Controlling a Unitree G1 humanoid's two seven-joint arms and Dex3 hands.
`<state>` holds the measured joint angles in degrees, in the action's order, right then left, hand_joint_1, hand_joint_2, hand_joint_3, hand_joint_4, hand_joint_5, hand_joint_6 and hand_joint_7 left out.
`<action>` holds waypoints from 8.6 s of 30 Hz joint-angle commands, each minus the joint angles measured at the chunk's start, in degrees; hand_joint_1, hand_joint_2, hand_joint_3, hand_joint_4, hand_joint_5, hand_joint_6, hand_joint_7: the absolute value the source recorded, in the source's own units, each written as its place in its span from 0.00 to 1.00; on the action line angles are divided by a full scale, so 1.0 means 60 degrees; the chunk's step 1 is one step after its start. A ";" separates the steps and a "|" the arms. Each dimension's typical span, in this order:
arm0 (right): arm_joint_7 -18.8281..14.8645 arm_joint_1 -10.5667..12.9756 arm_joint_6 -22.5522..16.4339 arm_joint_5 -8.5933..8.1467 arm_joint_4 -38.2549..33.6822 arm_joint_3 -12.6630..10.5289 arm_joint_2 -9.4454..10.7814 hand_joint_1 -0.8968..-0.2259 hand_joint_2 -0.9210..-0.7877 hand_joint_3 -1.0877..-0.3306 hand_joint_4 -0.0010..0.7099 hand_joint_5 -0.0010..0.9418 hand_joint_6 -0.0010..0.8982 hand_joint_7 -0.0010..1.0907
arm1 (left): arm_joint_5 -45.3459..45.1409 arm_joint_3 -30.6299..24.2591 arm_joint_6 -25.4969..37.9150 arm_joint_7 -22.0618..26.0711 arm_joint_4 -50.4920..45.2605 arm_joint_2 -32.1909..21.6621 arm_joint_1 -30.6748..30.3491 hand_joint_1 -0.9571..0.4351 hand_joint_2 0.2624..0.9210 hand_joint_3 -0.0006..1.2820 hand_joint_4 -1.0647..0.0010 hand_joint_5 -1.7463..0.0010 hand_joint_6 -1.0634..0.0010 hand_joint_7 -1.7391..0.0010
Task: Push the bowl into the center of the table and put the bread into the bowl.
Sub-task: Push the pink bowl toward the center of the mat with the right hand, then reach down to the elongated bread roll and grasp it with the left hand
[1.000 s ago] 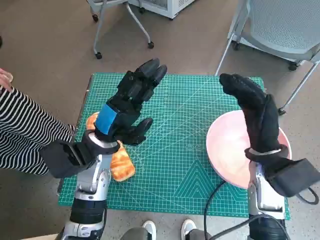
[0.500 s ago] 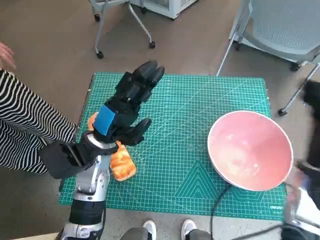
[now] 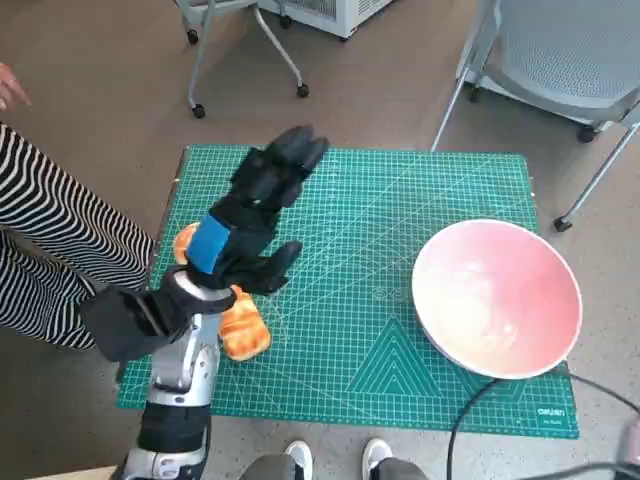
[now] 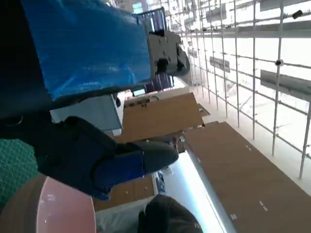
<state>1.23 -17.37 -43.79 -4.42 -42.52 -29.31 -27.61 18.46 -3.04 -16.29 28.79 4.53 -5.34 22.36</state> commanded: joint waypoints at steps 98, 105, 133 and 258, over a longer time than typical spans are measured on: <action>-0.2713 -0.4147 0.1876 -0.1383 -0.4713 0.2000 0.4251 0.45 0.00 0.21 0.26 0.00 0.12 0.37 | -0.0057 -0.0447 -0.0223 -0.0140 -0.0316 -0.0768 -0.0510 0.35 0.93 0.33 0.97 0.85 1.00 0.73; -0.2753 -0.4310 0.2038 -0.1386 -0.4809 0.1976 0.4333 0.46 0.00 0.16 0.26 0.00 0.12 0.37 | -0.0074 -0.0477 -0.0300 -0.0144 -0.0305 -0.0793 -0.0532 0.35 0.97 0.29 0.96 0.86 1.00 0.73; -0.2626 -0.4362 0.1736 -0.1055 -0.4147 0.2190 0.3692 0.46 0.00 0.22 0.24 0.00 0.11 0.37 | -0.0167 -0.0369 -0.0389 -0.0316 -0.0165 -0.0686 -0.0543 0.35 1.00 0.27 0.94 0.88 1.00 0.74; -0.3487 -0.1246 0.2857 -0.1369 0.4968 0.4102 0.3580 0.27 0.00 0.44 0.25 0.00 0.00 0.59 | -0.7760 0.3521 -0.7423 0.1574 0.5775 -0.5744 0.2131 0.42 0.68 0.00 0.68 0.99 0.59 0.96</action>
<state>-19.32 -26.45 -27.39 -11.76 -12.84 -4.53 -6.02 -25.20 16.40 -59.96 40.72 37.12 -40.49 34.54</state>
